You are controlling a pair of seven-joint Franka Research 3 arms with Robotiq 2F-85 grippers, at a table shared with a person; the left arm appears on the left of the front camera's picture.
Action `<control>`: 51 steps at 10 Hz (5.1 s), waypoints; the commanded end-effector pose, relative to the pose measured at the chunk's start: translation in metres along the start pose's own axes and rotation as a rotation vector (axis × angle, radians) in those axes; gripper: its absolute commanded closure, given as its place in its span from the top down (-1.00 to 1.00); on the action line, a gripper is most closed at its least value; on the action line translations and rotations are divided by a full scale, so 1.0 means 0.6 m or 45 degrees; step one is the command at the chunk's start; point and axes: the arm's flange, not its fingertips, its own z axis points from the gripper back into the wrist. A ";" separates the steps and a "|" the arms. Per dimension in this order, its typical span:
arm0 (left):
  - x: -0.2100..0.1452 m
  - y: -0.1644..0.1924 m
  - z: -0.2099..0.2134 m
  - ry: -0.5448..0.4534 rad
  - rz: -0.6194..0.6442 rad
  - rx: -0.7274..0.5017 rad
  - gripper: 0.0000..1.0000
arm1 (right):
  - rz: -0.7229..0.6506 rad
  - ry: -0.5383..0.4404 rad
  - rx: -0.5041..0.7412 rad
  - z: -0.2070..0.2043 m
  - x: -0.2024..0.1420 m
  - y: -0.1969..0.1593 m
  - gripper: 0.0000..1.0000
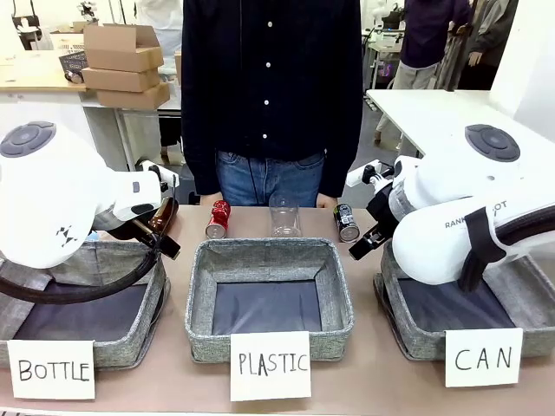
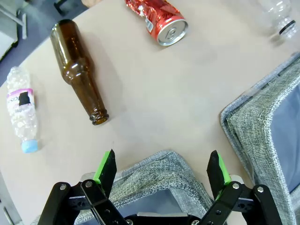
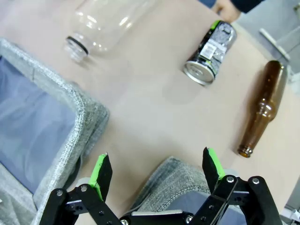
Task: Sort the can waste into the basket.
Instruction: Pick up the can waste from the table and place it in the right Fabric basket.
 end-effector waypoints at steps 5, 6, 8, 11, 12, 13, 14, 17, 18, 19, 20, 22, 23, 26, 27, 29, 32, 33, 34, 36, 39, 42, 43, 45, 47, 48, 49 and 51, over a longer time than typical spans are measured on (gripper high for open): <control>0.004 -0.061 0.224 0.015 -0.015 0.064 1.00 | -0.228 -0.168 -0.039 0.215 -0.013 0.014 1.00; -0.009 -0.070 0.264 -0.082 -0.064 0.025 1.00 | -0.195 -0.251 0.017 0.252 -0.034 0.018 1.00; 0.040 -0.053 0.206 -0.021 -0.057 0.027 1.00 | -0.192 -0.168 -0.026 0.201 0.047 -0.008 1.00; 0.029 -0.066 0.297 -0.114 -0.174 -0.144 1.00 | -0.381 -0.216 0.052 0.286 0.037 -0.012 1.00; 0.008 -0.034 0.321 -0.164 -0.153 -0.453 1.00 | -0.582 -0.210 0.326 0.316 0.002 -0.047 1.00; -0.015 0.000 0.342 -0.262 -0.174 -0.794 1.00 | -0.730 -0.241 0.617 0.340 -0.043 -0.089 1.00; -0.039 0.036 0.351 -0.366 -0.154 -1.043 1.00 | -0.865 -0.277 0.790 0.355 -0.089 -0.128 1.00; -0.091 0.094 0.322 -0.628 0.034 -1.285 1.00 | -1.095 -0.445 0.912 0.361 -0.181 -0.187 1.00; -0.109 0.115 0.311 -0.734 0.092 -1.365 1.00 | -1.133 -0.480 0.894 0.359 -0.191 -0.192 1.00; -0.124 0.138 0.303 -0.794 0.144 -1.414 1.00 | -1.149 -0.487 0.880 0.358 -0.194 -0.192 1.00; -0.132 0.155 0.294 -0.848 0.210 -1.432 1.00 | -1.177 -0.483 0.838 0.356 -0.194 -0.193 1.00; -0.130 0.168 0.280 -0.791 0.341 -1.349 1.00 | -1.203 -0.464 0.888 0.387 -0.174 -0.259 1.00; -0.123 0.192 0.303 -0.869 0.244 -1.444 1.00 | -1.203 -0.464 0.888 0.387 -0.174 -0.259 1.00; -0.123 0.192 0.303 -0.869 0.244 -1.444 1.00 | -1.203 -0.464 0.888 0.387 -0.174 -0.259 1.00; -0.123 0.192 0.303 -0.869 0.244 -1.444 1.00 | -1.203 -0.464 0.888 0.387 -0.174 -0.259 1.00; -0.123 0.192 0.303 -0.869 0.244 -1.444 1.00 | -1.203 -0.464 0.888 0.387 -0.174 -0.259 1.00; -0.103 0.194 0.301 -0.748 0.300 -1.350 1.00 | -1.203 -0.464 0.888 0.387 -0.174 -0.259 1.00; -0.070 0.203 0.283 -0.680 0.351 -1.299 1.00 | -1.203 -0.464 0.888 0.387 -0.174 -0.259 1.00; -0.030 0.209 0.255 -0.610 0.403 -1.279 1.00 | -1.203 -0.464 0.888 0.387 -0.174 -0.259 1.00; 0.061 0.202 0.172 -0.441 0.462 -1.260 1.00 | -1.203 -0.464 0.888 0.387 -0.174 -0.259 1.00; 0.149 0.202 0.107 -0.392 0.606 -1.196 1.00 | -1.203 -0.464 0.888 0.387 -0.174 -0.259 1.00; 0.101 0.186 0.121 -0.434 0.475 -1.107 1.00 | -1.203 -0.464 0.888 0.387 -0.174 -0.259 1.00; 0.101 0.186 0.121 -0.434 0.475 -1.107 1.00 | -1.203 -0.464 0.888 0.387 -0.174 -0.259 1.00; 0.101 0.186 0.121 -0.434 0.475 -1.107 1.00 | -1.203 -0.464 0.888 0.387 -0.174 -0.259 1.00; 0.101 0.186 0.121 -0.434 0.475 -1.107 1.00 | -1.203 -0.464 0.888 0.387 -0.174 -0.259 1.00; 0.101 0.186 0.121 -0.434 0.475 -1.107 1.00 | -1.203 -0.464 0.888 0.387 -0.174 -0.259 1.00; 0.109 0.187 0.120 -0.431 0.501 -1.104 1.00 | -1.203 -0.464 0.888 0.387 -0.174 -0.259 1.00; 0.160 0.190 0.078 -0.324 0.535 -1.027 1.00 | -1.203 -0.464 0.888 0.387 -0.174 -0.259 1.00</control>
